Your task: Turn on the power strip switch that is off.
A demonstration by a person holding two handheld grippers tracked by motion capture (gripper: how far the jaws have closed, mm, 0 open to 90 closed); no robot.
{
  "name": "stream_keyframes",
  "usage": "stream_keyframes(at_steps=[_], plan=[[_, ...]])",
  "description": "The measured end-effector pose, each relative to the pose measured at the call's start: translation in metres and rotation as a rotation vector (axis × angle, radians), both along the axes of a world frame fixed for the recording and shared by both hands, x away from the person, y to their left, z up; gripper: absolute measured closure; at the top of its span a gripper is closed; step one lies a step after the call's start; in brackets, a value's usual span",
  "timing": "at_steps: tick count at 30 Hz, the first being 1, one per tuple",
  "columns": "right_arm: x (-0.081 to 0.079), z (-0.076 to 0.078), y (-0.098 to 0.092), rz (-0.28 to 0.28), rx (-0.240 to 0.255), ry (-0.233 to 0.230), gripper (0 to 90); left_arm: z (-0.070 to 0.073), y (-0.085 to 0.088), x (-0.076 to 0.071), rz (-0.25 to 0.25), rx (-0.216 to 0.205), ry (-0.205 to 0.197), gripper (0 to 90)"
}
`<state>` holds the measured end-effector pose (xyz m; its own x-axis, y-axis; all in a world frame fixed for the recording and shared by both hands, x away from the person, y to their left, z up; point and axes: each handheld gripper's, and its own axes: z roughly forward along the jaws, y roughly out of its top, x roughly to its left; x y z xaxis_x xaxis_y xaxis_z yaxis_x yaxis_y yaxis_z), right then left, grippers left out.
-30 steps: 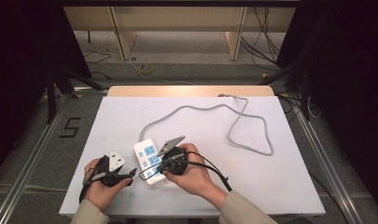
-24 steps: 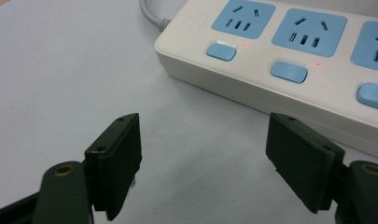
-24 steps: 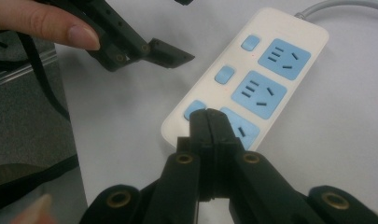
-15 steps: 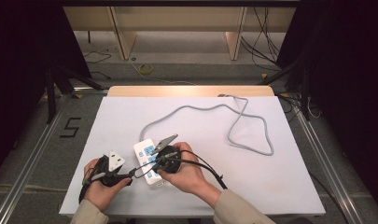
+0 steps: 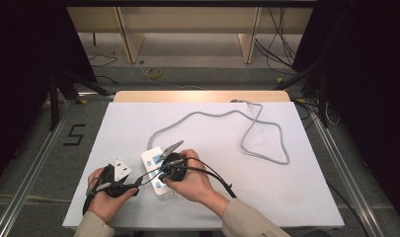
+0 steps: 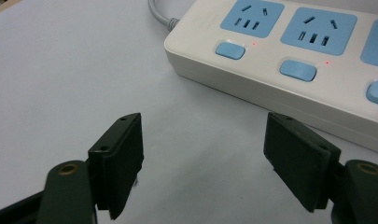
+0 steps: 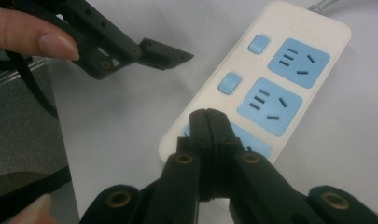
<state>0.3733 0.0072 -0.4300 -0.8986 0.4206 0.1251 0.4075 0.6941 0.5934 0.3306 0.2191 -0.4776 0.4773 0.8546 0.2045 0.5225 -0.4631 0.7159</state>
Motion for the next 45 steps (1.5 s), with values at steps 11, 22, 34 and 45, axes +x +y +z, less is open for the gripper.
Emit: stream_keyframes(at_steps=[11, 22, 34, 45], plan=[[0.004, -0.008, 0.011, -0.007, -0.020, 0.023, 90.0, 0.000, 0.000, 0.000, 0.000, 0.009, -0.002, 29.1], [0.005, -0.016, 0.018, -0.004, -0.029, 0.031, 90.0, 0.000, 0.000, 0.000, 0.002, 0.011, 0.000, 29.3], [0.005, -0.019, 0.021, 0.008, -0.048, 0.031, 90.0, 0.000, 0.000, 0.001, 0.006, 0.011, 0.004, 29.4], [0.006, -0.019, 0.022, 0.014, -0.063, 0.040, 90.0, 0.000, 0.001, 0.001, 0.010, 0.016, 0.007, 29.4]])
